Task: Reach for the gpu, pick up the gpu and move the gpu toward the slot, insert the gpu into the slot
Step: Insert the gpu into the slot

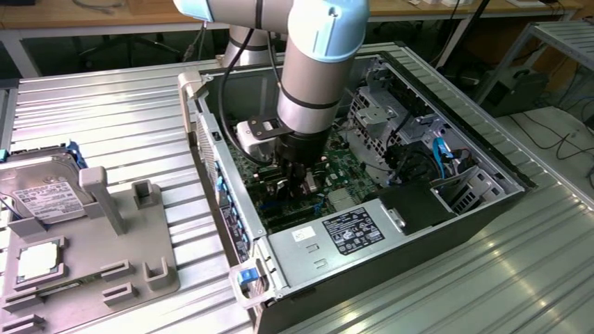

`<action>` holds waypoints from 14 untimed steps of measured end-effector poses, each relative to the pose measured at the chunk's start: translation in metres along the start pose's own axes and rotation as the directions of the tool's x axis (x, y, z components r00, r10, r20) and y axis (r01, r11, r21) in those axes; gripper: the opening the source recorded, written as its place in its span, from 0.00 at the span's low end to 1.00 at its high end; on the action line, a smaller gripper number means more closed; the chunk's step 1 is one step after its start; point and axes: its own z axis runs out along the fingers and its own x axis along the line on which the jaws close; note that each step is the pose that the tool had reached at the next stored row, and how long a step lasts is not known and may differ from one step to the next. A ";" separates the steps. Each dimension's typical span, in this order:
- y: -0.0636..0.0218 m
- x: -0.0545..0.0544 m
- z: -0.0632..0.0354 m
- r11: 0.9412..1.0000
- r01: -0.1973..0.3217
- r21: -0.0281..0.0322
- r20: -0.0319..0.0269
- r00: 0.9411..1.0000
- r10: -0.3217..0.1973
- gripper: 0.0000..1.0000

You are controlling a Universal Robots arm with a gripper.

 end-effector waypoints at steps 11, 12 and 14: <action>0.0004 0.000 0.0042 1.000 0.000 0.000 0.000 1.000 0.000 0.28; 0.0004 0.000 0.0042 1.000 0.000 0.000 0.000 1.000 0.000 0.28; 0.0004 0.000 0.0043 1.000 0.000 0.000 0.000 1.000 0.000 0.28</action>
